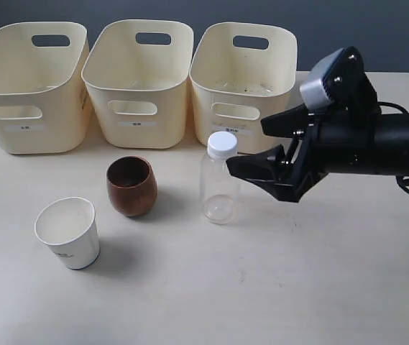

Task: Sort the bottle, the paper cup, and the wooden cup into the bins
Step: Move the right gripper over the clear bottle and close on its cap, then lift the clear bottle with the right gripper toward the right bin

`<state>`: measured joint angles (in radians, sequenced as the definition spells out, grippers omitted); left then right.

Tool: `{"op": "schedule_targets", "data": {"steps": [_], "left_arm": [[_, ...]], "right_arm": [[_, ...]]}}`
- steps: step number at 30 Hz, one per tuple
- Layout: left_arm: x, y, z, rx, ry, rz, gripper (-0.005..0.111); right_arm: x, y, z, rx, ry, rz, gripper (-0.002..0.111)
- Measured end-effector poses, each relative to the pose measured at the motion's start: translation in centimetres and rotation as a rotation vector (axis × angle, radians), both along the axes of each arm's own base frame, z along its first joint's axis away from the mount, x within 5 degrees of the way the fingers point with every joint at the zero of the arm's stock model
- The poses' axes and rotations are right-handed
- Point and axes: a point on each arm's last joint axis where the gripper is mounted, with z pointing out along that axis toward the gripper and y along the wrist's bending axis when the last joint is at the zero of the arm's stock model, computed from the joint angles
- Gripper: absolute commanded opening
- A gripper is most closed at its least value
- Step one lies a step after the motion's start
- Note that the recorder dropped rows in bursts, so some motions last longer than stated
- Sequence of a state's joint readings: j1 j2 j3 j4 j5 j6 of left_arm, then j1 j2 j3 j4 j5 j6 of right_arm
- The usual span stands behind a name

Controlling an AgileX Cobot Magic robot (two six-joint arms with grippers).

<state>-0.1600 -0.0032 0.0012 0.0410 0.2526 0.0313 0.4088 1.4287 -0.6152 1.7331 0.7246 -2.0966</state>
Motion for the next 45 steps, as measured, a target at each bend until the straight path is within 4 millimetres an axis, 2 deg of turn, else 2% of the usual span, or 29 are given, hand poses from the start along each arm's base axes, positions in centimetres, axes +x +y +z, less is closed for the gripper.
{"op": "schedule_targets", "data": {"steps": [4, 20, 34, 45], "left_arm": [[0.0, 0.0, 0.0, 0.000, 0.000, 0.000, 0.000], [0.0, 0.0, 0.0, 0.000, 0.000, 0.000, 0.000], [0.0, 0.0, 0.0, 0.000, 0.000, 0.000, 0.000], [0.0, 0.0, 0.0, 0.000, 0.000, 0.000, 0.000]], "right_arm": [[1.3, 0.5, 0.4, 0.006, -0.014, 0.000, 0.084], [4.8, 2.1, -1.1, -0.022, 0.011, 0.015, 0.084], [4.8, 2.4, -2.2, -0.060, 0.018, 0.092, 0.084], [4.8, 2.7, -1.7, -0.031, 0.009, 0.126, 0.084]]}}
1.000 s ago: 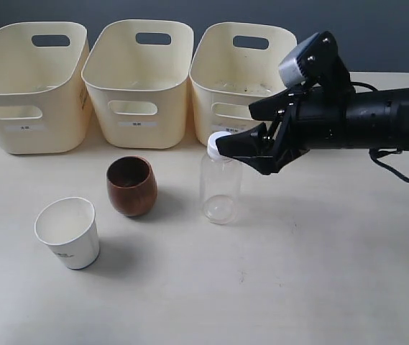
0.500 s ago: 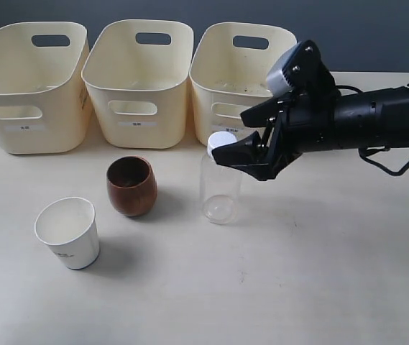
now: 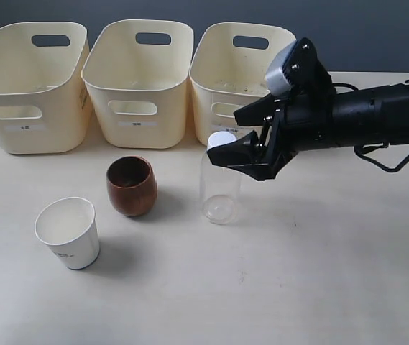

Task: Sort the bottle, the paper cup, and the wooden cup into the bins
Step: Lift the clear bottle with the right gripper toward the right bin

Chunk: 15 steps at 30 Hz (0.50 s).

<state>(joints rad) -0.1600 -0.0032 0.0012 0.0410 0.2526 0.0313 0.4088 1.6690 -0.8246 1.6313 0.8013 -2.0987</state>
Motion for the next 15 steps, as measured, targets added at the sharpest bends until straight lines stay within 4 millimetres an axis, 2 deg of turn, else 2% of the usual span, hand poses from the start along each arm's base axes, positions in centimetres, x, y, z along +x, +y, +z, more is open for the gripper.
{"op": "schedule_targets", "data": {"steps": [5, 12, 14, 15], "left_arm": [[0.0, 0.0, 0.0, 0.000, 0.000, 0.000, 0.000], [0.0, 0.0, 0.0, 0.000, 0.000, 0.000, 0.000], [0.0, 0.0, 0.0, 0.000, 0.000, 0.000, 0.000], [0.0, 0.0, 0.0, 0.000, 0.000, 0.000, 0.000]], "right_arm": [[0.4, 0.5, 0.3, 0.015, -0.007, 0.015, 0.084], [0.7, 3.2, -0.9, -0.083, -0.047, 0.010, 0.083], [0.8, 3.7, -1.1, -0.115, -0.063, -0.003, 0.078], [0.8, 3.8, -1.3, -0.127, -0.066, -0.008, 0.072]]}}
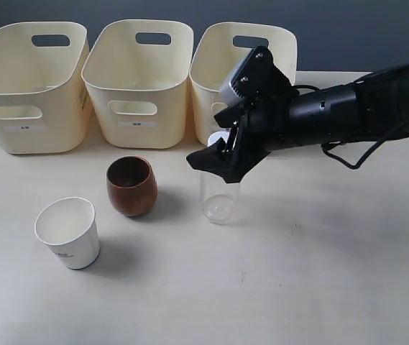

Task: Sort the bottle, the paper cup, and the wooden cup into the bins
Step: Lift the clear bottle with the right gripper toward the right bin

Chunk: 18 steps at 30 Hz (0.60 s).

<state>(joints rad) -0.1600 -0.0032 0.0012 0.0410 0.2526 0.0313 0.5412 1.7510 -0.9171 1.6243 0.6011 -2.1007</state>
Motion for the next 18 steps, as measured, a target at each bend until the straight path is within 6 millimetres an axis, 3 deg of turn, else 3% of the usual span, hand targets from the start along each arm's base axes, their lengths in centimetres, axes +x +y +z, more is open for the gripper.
{"op": "schedule_targets", "data": {"steps": [3, 5, 14, 18], "left_arm": [[0.0, 0.0, 0.0, 0.000, 0.000, 0.000, 0.000], [0.0, 0.0, 0.0, 0.000, 0.000, 0.000, 0.000], [0.0, 0.0, 0.0, 0.000, 0.000, 0.000, 0.000], [0.0, 0.0, 0.0, 0.000, 0.000, 0.000, 0.000]], "right_arm": [[-0.1, 0.1, -0.1, -0.008, -0.003, 0.000, 0.039], [0.0, 0.1, -0.1, -0.016, -0.007, -0.010, 0.002], [0.2, 0.0, -0.1, -0.028, -0.017, -0.034, -0.001], [0.0, -0.2, 1.2, -0.011, -0.050, -0.038, -0.001]]}}
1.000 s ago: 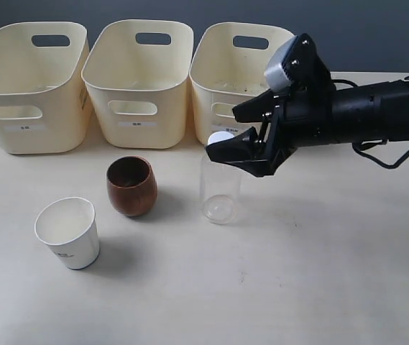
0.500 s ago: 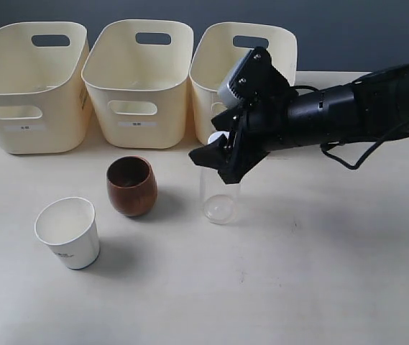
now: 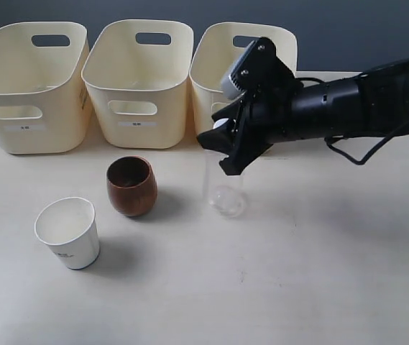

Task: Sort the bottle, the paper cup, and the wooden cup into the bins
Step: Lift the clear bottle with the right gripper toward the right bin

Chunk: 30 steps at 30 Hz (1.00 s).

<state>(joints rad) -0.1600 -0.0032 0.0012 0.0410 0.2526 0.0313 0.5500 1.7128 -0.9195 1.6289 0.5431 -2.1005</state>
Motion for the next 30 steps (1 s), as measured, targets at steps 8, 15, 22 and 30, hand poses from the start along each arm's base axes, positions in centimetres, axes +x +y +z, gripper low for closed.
{"op": "schedule_targets", "data": {"steps": [8, 15, 22, 30], "left_arm": [[0.0, 0.0, 0.0, 0.000, 0.000, 0.000, 0.000], [0.0, 0.0, 0.0, 0.000, 0.000, 0.000, 0.000], [0.0, 0.0, 0.0, 0.000, 0.000, 0.000, 0.000], [0.0, 0.0, 0.0, 0.000, 0.000, 0.000, 0.000]], "right_arm": [[-1.3, -1.0, 6.3, 0.094, -0.163, -0.018, -0.001], [-1.6, -1.9, 12.5, 0.189, -0.324, -0.114, -0.001], [0.8, -1.8, 14.9, 0.191, -0.389, -0.250, -0.001], [5.7, 0.5, 14.0, 0.179, -0.376, -0.316, -0.001]]}}
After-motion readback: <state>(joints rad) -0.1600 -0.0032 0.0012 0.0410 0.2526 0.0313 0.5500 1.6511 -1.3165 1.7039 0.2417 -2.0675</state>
